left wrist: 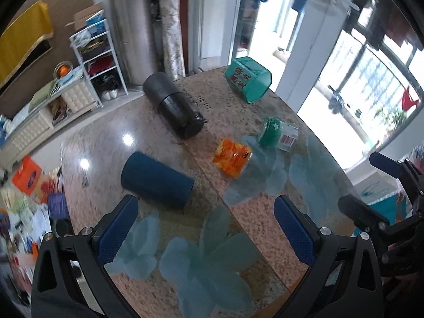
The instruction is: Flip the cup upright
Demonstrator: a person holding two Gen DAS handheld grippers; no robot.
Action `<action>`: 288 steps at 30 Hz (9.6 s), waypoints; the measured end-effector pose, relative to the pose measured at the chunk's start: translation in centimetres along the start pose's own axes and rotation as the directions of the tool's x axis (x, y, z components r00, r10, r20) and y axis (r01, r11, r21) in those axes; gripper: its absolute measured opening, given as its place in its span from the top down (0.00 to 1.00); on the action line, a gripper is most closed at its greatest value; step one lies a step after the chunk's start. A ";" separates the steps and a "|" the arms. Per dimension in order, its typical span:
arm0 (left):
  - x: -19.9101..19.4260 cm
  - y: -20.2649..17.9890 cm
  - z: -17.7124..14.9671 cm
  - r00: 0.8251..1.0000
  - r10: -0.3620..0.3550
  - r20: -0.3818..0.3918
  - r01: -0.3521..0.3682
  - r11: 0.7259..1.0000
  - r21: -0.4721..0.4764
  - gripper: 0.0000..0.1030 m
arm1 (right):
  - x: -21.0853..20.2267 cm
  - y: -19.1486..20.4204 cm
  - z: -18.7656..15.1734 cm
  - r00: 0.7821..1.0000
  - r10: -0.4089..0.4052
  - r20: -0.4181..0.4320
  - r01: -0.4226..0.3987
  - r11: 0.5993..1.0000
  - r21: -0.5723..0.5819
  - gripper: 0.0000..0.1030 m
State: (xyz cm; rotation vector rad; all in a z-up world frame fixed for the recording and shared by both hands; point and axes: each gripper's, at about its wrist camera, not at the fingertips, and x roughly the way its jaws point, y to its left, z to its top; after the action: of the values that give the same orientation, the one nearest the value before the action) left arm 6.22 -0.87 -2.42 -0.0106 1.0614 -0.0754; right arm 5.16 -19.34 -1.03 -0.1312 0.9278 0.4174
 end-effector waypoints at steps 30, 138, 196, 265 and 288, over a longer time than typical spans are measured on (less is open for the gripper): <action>14.8 -13.5 11.1 0.986 -0.020 -0.168 0.140 0.653 0.745 0.00 | 4.8 -13.0 -1.2 0.984 0.108 -0.142 -0.088 0.986 0.139 0.00; 17.3 -5.9 -10.3 0.884 -0.140 -0.446 -0.067 0.906 -0.418 0.39 | 6.8 -8.0 -4.7 0.914 0.227 -0.337 -0.189 0.971 0.144 0.00; 6.1 6.1 -19.1 0.911 -0.088 -0.403 -0.053 0.944 -0.327 0.12 | 14.2 5.5 -4.9 0.786 0.285 -0.549 -0.160 0.951 0.265 0.00; 10.8 3.0 -17.6 0.888 -0.119 -0.444 -0.012 0.959 -0.282 0.12 | 11.1 3.5 -9.1 0.968 0.218 0.127 -0.159 0.919 -0.362 0.42; 9.7 4.8 -16.2 0.936 -0.044 -0.350 -0.047 0.968 -0.247 0.00 | 4.3 1.8 -4.1 0.954 0.268 0.132 -0.244 0.954 -0.174 0.00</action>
State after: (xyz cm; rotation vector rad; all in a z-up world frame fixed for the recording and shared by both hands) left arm -2.93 3.70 -18.97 -0.2344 1.4263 0.0630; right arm 3.61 -17.67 -6.81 -0.1194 0.7607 0.7333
